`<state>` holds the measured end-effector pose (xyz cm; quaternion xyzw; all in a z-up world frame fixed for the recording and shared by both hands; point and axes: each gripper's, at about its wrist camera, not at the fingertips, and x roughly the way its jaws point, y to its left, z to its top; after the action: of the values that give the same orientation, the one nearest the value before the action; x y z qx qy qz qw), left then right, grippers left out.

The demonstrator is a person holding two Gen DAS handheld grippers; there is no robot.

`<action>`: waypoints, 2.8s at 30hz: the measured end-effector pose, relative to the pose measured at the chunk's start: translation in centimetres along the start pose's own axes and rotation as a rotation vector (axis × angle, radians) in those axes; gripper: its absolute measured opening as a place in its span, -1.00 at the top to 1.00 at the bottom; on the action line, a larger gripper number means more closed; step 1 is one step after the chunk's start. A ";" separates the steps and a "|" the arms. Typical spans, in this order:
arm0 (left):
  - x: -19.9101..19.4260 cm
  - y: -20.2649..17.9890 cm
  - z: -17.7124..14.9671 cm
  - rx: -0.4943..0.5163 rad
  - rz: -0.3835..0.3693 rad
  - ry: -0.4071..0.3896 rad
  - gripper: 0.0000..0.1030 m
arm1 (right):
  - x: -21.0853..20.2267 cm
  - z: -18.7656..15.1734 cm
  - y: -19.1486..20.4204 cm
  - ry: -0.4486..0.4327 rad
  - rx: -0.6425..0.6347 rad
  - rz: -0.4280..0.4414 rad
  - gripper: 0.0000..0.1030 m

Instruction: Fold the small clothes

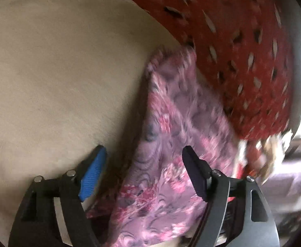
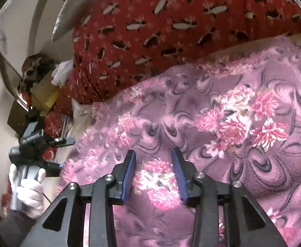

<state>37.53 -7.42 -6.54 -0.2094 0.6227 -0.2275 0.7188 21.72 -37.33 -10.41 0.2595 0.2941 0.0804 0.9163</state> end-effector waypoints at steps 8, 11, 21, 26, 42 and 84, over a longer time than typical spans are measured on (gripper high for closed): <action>1.6 -4.2 -1.9 0.183 0.145 0.031 0.51 | -0.1 0.1 0.4 -0.008 -0.011 -0.007 0.26; 0.5 -4.4 -2.5 0.149 0.109 0.011 0.69 | -0.3 0.1 0.2 -0.014 -0.012 -0.004 0.26; -1.7 -10.2 -4.4 0.151 -0.024 -0.037 0.73 | -0.4 -0.3 -0.3 -0.023 0.000 0.016 0.26; -1.6 -12.8 -4.8 0.131 -0.038 -0.046 0.73 | -0.5 -0.2 -0.7 -0.026 0.014 0.039 0.26; -1.4 -18.0 -7.0 0.068 -0.111 -0.049 0.73 | -2.9 0.3 -2.7 -0.008 0.087 0.083 0.28; 7.1 -29.4 -13.1 0.296 -0.064 0.118 0.14 | -15.4 -2.1 -18.5 -0.209 0.462 0.133 0.40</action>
<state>23.44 -35.64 3.14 -0.1070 0.6165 -0.3516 0.6963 7.85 -56.79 -13.89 0.4876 0.1908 0.0437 0.8508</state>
